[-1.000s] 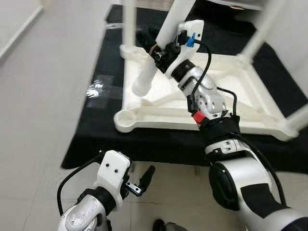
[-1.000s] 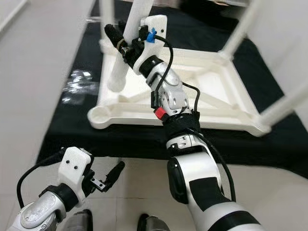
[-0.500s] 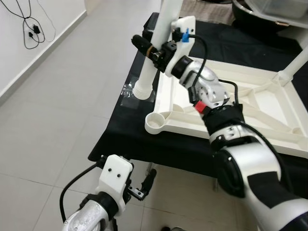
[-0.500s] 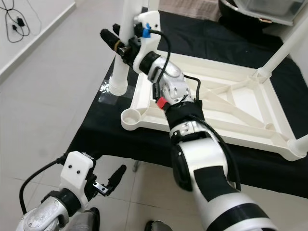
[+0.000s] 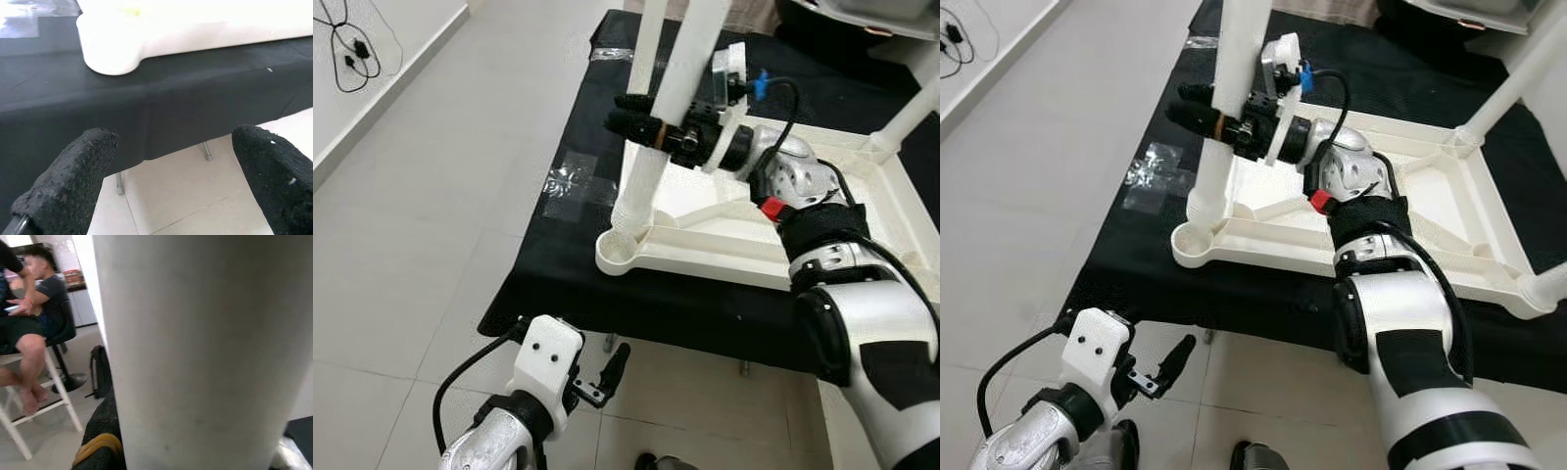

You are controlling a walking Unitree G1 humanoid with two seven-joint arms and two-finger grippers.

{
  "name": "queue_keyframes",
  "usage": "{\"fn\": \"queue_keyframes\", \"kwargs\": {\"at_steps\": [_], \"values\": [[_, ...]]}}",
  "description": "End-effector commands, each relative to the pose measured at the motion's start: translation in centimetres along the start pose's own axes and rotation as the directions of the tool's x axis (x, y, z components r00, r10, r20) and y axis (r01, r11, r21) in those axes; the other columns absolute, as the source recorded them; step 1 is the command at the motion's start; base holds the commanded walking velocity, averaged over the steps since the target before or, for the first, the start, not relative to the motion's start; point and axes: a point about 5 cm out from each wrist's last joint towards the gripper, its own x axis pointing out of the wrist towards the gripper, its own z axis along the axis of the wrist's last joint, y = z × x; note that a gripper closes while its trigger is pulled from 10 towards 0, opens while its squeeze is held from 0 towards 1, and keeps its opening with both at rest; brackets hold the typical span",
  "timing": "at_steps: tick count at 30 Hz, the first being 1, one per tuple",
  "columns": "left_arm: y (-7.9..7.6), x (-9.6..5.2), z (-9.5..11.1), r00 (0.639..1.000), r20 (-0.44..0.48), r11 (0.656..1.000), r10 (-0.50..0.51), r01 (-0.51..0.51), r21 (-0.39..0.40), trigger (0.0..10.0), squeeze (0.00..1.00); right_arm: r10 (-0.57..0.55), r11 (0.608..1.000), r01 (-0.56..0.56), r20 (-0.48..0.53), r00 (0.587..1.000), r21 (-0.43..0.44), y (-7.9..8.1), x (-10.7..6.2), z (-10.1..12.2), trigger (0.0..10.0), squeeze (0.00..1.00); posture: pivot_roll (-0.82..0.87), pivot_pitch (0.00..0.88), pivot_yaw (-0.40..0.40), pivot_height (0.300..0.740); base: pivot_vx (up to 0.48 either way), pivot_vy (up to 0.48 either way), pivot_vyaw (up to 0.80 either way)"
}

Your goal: Building children table

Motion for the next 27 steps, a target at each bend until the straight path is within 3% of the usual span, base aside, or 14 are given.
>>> {"fn": "queue_keyframes", "kwargs": {"at_steps": [1, 8, 14, 27], "values": [[-0.2, -0.3, -0.2, 1.0, -0.009, 1.0, -0.003, 0.003, -0.004, 10.0, 0.0, 0.035, 0.999, -0.035, 0.008, 0.999, -0.032, 0.0, -0.4, 0.8, 10.0, 0.0, 0.13, 0.188, -0.155, 0.74, 0.0, 0.0, 0.0], [-0.5, -0.5, -0.1, 1.0, -0.01, 1.0, -0.017, 0.017, -0.001, 10.0, 0.0, 0.125, 0.99, -0.13, -0.076, 0.989, -0.056, 0.8, -0.1, -1.0, 10.0, 0.0, 0.14, 0.179, -0.148, 0.74, 0.0, 0.0, 0.0], [-0.5, -0.6, -0.1, 1.0, -0.014, 1.0, -0.024, 0.024, 0.002, 10.0, 0.0, 0.169, 0.983, -0.174, -0.081, 0.982, -0.064, 1.2, 0.5, -1.7, 10.0, 0.0, 0.15, 0.188, -0.149, 0.74, 0.0, 0.0, 0.0], [-0.6, -0.7, -0.1, 1.0, -0.014, 1.0, -0.024, 0.024, 0.003, 10.0, 0.0, 0.09, 0.986, -0.105, -0.121, 0.989, -0.127, 1.1, 1.7, -2.8, 10.0, 0.0, 0.15, 0.199, -0.15, 0.74, 0.0, 0.0, 0.0]]}}
